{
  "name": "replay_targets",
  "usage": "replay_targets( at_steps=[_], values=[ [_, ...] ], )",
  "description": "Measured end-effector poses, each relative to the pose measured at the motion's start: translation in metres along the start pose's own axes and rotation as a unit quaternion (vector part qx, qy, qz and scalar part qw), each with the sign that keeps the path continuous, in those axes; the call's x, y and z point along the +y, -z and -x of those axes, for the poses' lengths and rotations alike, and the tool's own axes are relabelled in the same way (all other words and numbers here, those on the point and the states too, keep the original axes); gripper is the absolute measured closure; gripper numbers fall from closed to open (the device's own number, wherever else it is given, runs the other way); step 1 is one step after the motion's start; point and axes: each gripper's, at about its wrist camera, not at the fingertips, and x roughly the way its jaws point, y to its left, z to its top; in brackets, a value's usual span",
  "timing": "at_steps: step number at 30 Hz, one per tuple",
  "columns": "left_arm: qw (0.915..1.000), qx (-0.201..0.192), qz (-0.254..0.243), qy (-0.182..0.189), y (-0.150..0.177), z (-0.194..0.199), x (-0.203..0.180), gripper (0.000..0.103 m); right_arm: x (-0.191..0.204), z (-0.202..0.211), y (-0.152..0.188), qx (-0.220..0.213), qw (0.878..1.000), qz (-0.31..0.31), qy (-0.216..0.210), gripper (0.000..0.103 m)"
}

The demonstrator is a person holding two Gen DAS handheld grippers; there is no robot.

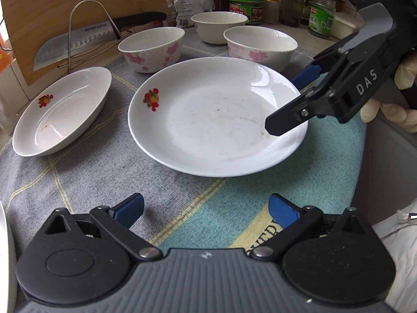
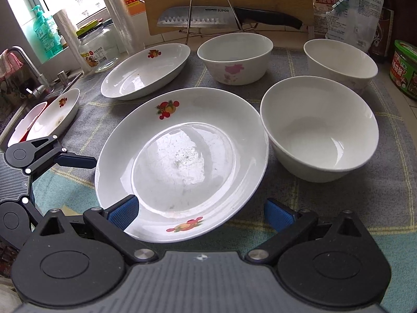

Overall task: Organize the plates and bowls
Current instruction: 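Move the right gripper to the other large white plate and grasp its rim, then lift the large white plate off the towel with the right gripper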

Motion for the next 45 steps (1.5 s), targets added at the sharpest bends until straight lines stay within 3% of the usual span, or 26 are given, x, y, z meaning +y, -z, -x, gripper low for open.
replay_targets(
  at_steps=[9, 17, 28, 45],
  values=[
    [0.9973, -0.012, -0.048, 0.054, -0.009, -0.012, 0.02, 0.0, 0.003, -0.015, -0.012, 0.008, 0.999, -0.034, 0.014, 0.0],
    [0.9934, -0.042, -0.073, 0.078, -0.008, -0.016, 0.032, 0.0, -0.003, -0.017, -0.018, 0.009, 0.996, -0.084, 0.016, 0.0],
    [0.9889, -0.061, -0.096, 0.096, -0.009, -0.02, 0.038, 0.0, 0.017, -0.027, -0.019, 0.021, 0.997, -0.034, 0.068, 0.0],
    [0.9785, -0.06, -0.144, 0.135, -0.017, -0.025, 0.043, 0.0, 0.007, -0.028, -0.029, 0.017, 0.997, -0.053, 0.059, 0.0]
  ],
)
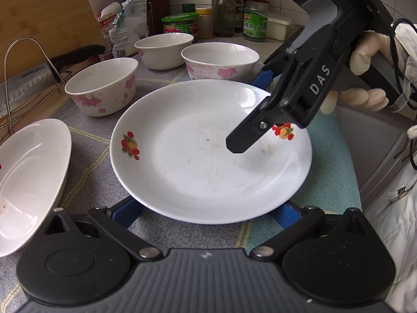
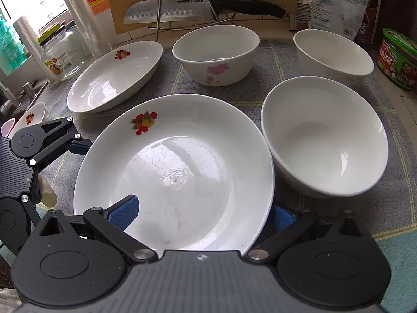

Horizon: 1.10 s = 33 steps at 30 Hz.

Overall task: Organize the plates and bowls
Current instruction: 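Lift the large white plate off the towel with the right gripper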

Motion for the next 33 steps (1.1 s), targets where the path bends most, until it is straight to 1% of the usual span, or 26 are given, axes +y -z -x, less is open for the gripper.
replay_targets(
  at_steps=[5, 11, 16, 21, 26, 29, 33],
  values=[
    [1.0, -0.001, -0.005, 0.005, 0.0, -0.001, 0.001, 0.0, -0.005, -0.001, -0.004, -0.015, 1.0, -0.023, -0.009, 0.0],
    [0.9999, -0.001, -0.01, 0.008, -0.001, -0.001, 0.002, 0.0, -0.007, -0.003, -0.008, -0.023, 0.999, -0.033, -0.019, 0.0],
    [0.9996, -0.004, -0.029, 0.003, -0.002, 0.0, -0.001, 0.0, -0.008, -0.004, -0.009, -0.022, 0.998, -0.045, -0.028, 0.0],
    [0.9995, -0.003, -0.03, 0.006, -0.001, 0.001, 0.0, 0.001, -0.011, -0.002, -0.011, -0.02, 0.997, -0.06, -0.037, 0.002],
    [0.9991, 0.002, -0.042, 0.003, 0.001, 0.007, -0.002, 0.002, -0.009, 0.002, -0.01, -0.01, 0.996, -0.07, -0.046, 0.002],
    [0.9986, -0.001, -0.052, 0.004, 0.001, 0.009, -0.002, 0.002, -0.009, 0.002, -0.007, 0.0, 0.996, -0.066, -0.052, 0.002],
    [0.9984, 0.0, -0.054, 0.012, 0.0, 0.006, 0.0, 0.002, -0.01, 0.0, -0.009, -0.013, 0.997, -0.066, -0.048, 0.002]
  ],
)
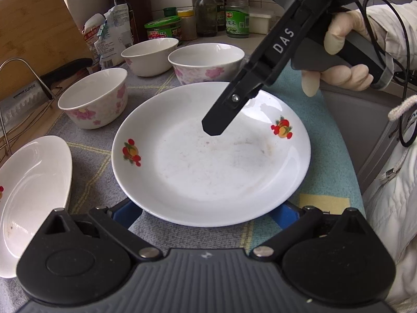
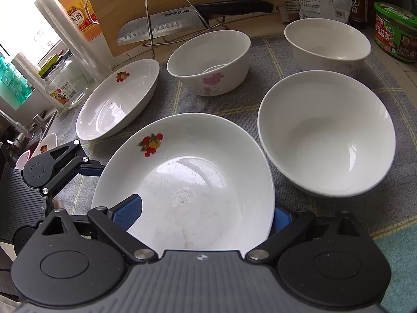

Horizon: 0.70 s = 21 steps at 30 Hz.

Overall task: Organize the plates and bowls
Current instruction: 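Lift the large white plate off the towel with the right gripper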

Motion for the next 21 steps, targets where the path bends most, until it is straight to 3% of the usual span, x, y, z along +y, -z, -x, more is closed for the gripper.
replay_targets(
  at_steps=[11, 21],
  values=[
    [0.9999, -0.002, -0.001, 0.014, 0.001, 0.003, 0.002, 0.002, 0.002, -0.005, -0.005, -0.008, 1.0, 0.0, 0.008, 0.002],
    [1.0, 0.002, 0.008, 0.003, -0.002, 0.01, -0.004, 0.002, 0.007, -0.003, -0.006, -0.001, 1.0, 0.019, 0.007, 0.003]
  ],
)
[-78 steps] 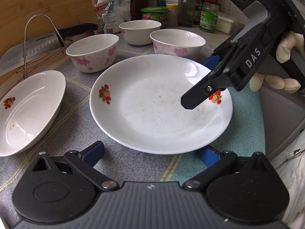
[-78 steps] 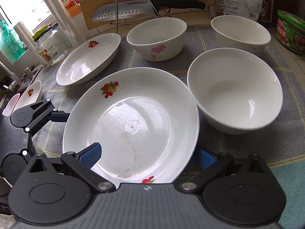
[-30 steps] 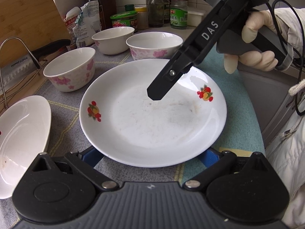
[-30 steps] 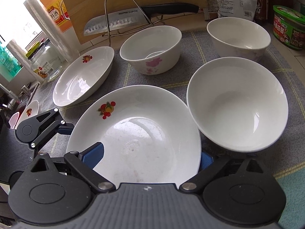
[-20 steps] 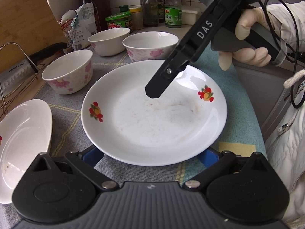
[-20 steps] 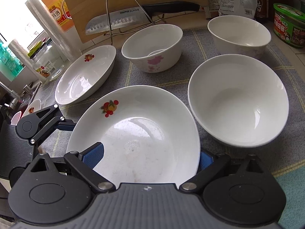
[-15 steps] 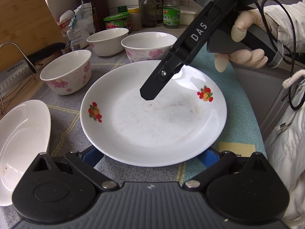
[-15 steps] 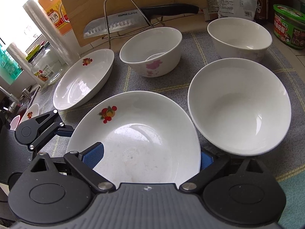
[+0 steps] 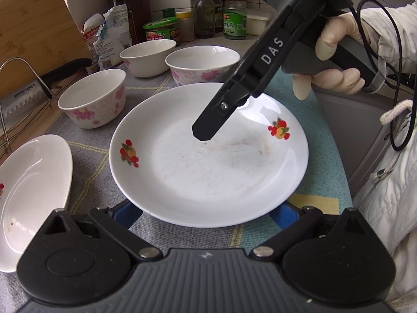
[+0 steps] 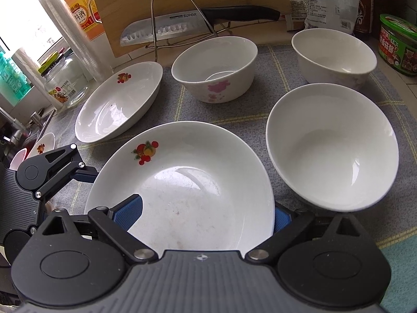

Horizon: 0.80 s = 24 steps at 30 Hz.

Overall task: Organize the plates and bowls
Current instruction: 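Lift the large white plate off the towel with the right gripper, then carry the held plate to the stained plate and lower it on top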

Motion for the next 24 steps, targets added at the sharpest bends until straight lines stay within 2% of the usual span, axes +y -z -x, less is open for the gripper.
replay_targets(
  at_steps=[6, 15, 24],
  values=[
    [0.9995, 0.004, 0.021, -0.022, -0.002, 0.01, -0.015, 0.002, 0.004, 0.008, 0.0, 0.003, 1.0, 0.017, -0.017, 0.003],
    [0.9961, 0.009, 0.055, -0.069, -0.004, 0.022, -0.037, 0.002, 0.014, 0.02, 0.0, 0.014, 0.995, 0.082, -0.047, 0.003],
    [0.9949, -0.001, 0.072, -0.07, 0.012, 0.046, -0.032, 0.002, 0.032, 0.023, -0.002, 0.019, 0.994, 0.092, -0.059, 0.003]
  ],
)
